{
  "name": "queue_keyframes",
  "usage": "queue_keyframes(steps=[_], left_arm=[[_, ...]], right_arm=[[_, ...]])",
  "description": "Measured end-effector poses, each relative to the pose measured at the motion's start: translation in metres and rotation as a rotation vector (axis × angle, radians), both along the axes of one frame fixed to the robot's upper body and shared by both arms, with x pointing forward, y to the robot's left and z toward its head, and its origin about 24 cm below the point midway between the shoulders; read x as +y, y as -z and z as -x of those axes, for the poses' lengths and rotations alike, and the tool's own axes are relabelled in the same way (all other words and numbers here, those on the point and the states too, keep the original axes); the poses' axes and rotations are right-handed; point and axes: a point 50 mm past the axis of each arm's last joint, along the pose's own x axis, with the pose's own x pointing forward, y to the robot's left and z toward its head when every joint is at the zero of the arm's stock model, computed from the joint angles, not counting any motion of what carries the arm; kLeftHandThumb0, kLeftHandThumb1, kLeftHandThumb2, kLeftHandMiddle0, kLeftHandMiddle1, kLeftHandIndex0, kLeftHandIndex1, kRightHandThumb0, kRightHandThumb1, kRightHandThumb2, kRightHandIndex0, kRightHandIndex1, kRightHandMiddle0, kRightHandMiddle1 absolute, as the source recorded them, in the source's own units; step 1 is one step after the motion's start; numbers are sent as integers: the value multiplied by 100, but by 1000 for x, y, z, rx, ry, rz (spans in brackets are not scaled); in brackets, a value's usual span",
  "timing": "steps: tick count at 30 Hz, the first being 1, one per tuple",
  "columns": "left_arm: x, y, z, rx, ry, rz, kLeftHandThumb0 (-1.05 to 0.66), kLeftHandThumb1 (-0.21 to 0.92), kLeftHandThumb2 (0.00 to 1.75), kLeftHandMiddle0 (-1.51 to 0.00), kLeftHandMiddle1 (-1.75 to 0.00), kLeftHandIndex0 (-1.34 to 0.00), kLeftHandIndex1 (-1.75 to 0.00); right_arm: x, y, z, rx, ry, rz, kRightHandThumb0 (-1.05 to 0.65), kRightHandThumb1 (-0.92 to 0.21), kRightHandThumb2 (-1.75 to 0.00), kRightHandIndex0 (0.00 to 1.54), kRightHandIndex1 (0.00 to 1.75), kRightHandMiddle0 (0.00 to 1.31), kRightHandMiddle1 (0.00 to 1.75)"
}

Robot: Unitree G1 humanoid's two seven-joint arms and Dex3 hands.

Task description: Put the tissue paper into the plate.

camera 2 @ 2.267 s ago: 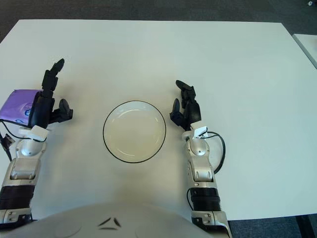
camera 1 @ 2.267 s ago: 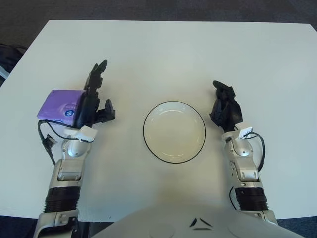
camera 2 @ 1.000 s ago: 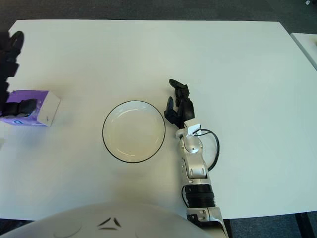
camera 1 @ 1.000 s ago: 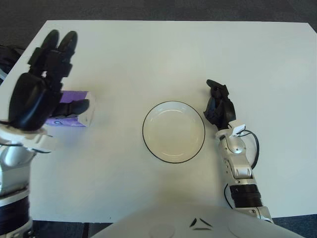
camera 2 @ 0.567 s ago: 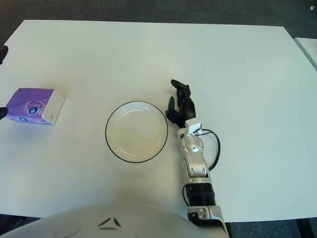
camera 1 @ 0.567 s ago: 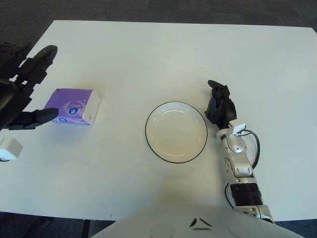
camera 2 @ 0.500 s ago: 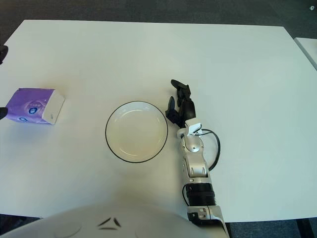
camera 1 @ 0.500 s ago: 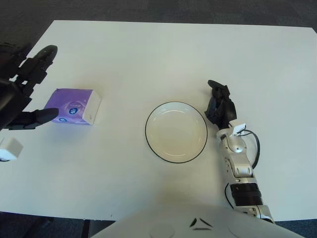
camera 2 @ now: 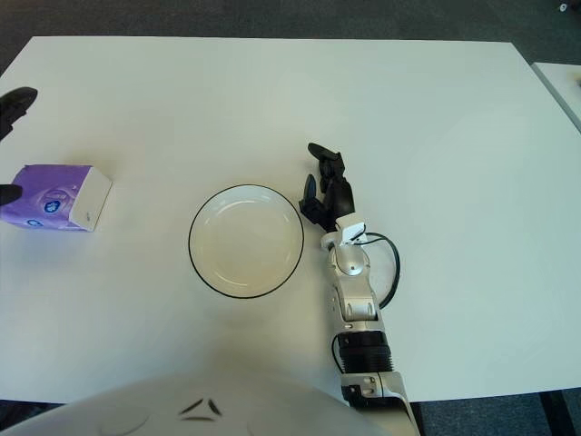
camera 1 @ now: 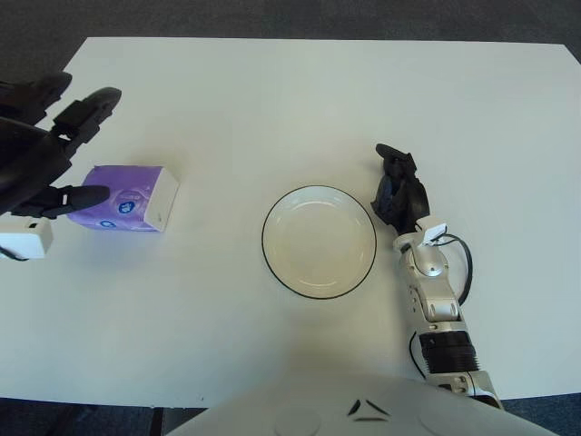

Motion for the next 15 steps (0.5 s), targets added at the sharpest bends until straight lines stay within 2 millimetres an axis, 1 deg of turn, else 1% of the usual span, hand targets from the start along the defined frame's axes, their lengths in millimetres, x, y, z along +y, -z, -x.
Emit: queue_keyframes(steps=[1,7,15], left_arm=[[1,0,-1,14,-1,-11,-105,92,73,-5,-1,0,-22],[-1,-5,-8,98,17,-112,-105,92,68,-2,0,0,-13],[-9,-7,-18,129,54,-187,-105,92,63,0,0,0,-5]], right_arm=[[0,0,0,0,0,0,-61,-92,-88,34,6,0,81],[-1,0,-2,-2,0,7,-62,-92,-88,34,6,0,82],[0,-1,-3,-9,-6,7,-61,-92,-88,35,6,0,84]])
